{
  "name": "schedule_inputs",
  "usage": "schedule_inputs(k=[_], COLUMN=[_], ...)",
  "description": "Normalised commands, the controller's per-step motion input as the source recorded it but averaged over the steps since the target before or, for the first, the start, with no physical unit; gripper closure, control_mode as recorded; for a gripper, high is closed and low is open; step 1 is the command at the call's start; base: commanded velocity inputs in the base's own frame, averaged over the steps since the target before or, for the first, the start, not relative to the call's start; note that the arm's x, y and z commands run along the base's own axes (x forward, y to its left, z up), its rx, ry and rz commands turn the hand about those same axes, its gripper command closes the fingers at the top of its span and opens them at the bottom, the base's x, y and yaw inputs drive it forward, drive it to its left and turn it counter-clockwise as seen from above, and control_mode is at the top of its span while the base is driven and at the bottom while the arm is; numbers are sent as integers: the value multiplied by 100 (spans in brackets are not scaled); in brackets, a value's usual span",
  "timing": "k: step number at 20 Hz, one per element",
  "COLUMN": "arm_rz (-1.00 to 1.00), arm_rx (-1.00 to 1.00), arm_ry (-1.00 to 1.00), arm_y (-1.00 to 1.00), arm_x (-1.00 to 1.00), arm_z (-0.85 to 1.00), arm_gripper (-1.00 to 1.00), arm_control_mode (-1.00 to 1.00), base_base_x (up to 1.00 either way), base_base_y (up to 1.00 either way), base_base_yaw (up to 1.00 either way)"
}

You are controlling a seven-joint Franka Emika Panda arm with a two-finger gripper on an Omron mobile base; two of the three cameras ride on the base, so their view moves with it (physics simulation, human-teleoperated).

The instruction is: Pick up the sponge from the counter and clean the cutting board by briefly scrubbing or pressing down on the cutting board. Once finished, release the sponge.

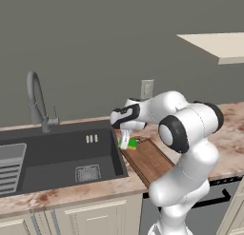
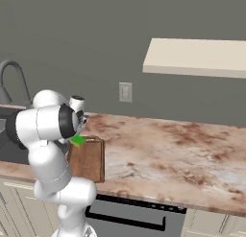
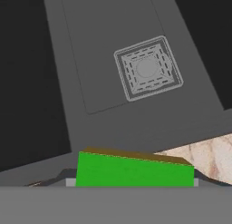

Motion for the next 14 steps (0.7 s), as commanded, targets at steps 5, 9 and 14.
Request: schedule_inputs(k=[5, 9, 14], arm_rz=[0, 2, 4], arm_rx=[2, 4, 1], arm_ry=[17, 20, 21], arm_y=[-1, -1, -1], arm_x=[-32, -47, -61], arm_z=[-22, -36, -32], arm_gripper=[100, 100, 100], arm_control_mode=[-100, -100, -100], base_base_x=[0, 0, 0], base_base_y=[0, 0, 0], base_base_yaw=[0, 0, 0])
